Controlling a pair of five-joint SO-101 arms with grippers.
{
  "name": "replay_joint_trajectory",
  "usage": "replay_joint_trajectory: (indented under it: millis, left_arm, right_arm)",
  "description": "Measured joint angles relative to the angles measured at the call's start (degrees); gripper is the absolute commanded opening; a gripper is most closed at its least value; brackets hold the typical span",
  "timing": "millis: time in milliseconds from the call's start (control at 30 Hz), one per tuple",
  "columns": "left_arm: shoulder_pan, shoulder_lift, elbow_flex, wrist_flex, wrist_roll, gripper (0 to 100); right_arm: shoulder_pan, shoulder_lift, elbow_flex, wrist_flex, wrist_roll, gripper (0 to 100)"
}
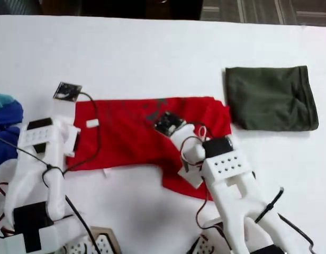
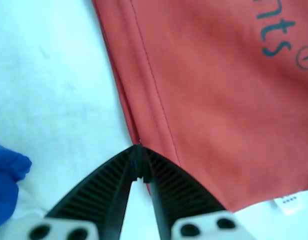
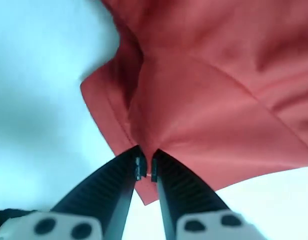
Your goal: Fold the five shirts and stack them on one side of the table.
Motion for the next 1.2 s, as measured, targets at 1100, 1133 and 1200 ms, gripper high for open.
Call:
replay_joint_trajectory:
  millis: [1100, 1133, 1200]
  left_arm:
    - [8.7, 28.0, -40.9, 18.9, 3.0, 3]
    - [8.7, 30.8, -43.9, 20.1, 3.2, 3]
    - [8.9, 36.0, -49.2, 21.6, 3.3, 3]
  right_arm:
    - [20.4, 10.5, -17.8, -18.8, -8.9, 1.9]
    - [20.6, 14.1, -18.9, -20.1, -9.7, 1.9]
    - [20.6, 21.0, -21.4, -21.9, -10.9, 1.9]
